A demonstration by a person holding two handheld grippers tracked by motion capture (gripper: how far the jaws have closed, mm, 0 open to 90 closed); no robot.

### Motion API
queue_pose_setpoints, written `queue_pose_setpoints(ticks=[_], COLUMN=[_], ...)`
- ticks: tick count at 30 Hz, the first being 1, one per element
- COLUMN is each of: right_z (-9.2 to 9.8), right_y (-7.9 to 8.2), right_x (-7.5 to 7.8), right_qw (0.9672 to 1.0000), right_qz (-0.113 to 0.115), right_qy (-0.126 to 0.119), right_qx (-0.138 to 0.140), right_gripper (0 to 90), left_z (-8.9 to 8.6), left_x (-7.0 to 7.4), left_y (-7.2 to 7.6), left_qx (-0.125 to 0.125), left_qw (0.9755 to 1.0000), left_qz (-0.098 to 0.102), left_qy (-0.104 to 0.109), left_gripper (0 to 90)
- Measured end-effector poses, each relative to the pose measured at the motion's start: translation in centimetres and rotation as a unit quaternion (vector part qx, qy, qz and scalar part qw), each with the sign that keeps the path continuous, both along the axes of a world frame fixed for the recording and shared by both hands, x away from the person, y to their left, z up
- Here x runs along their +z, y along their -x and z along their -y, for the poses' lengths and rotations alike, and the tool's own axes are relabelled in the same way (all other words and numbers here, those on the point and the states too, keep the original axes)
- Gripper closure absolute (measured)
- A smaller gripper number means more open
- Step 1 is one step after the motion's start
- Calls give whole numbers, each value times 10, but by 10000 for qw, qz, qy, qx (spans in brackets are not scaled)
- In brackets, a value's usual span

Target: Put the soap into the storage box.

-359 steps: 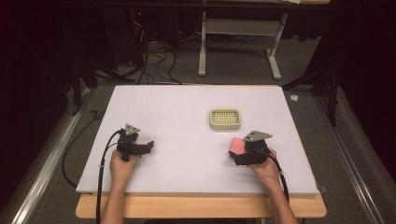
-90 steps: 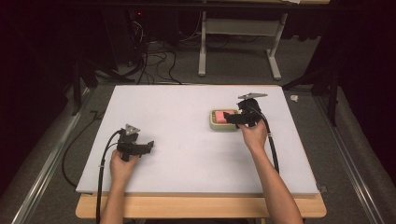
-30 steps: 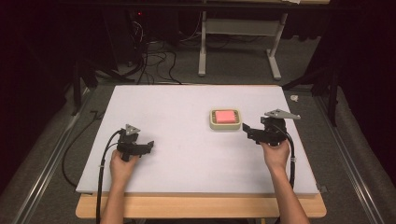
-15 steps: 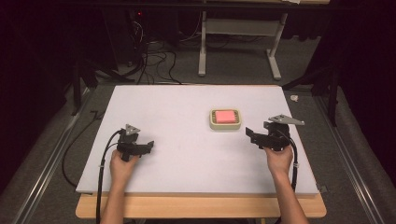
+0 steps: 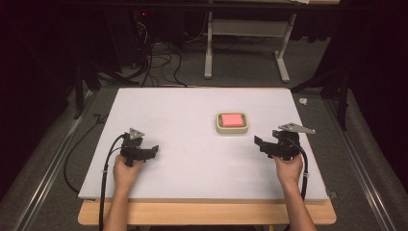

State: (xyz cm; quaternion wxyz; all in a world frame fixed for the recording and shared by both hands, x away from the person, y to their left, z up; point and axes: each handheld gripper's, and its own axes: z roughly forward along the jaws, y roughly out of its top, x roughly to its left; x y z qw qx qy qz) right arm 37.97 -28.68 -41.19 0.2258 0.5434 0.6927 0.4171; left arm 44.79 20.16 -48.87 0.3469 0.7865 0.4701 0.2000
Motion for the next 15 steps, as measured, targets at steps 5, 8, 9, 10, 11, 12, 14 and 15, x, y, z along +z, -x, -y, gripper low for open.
queue_pose_setpoints(ticks=[5,8,9,10,11,12,14,15], right_z=[1,2,3,3,4,4,4,4], right_y=[2,4,4,5,5,5,6,6], right_x=[-4,-6,-6,-7,-7,-8,-9,-10], right_qw=[10000,10000,10000,10000,10000,10000,9999,9999], right_qz=[-22,-47,-62,-59,-59,-60,-97,-91], right_qy=[-38,-55,-71,-60,-52,-50,-78,-76], right_qx=[-11,-16,-24,-18,-2,-6,-24,-22], right_gripper=[190,190,190,190,190,190,190,191], left_z=[0,0,0,0,0,0,0,0], left_x=[0,0,0,0,0,0,0,0], left_y=[0,0,0,0,0,0,0,0], left_qx=[0,0,0,0,0,1,1,1], left_qw=[10000,10000,10000,10000,10000,10000,10000,10000], left_qz=[0,-1,-1,-1,-1,0,1,0], left_qy=[1,-1,0,-1,-1,2,2,2], left_gripper=[179,179,179,179,179,179,179,179])
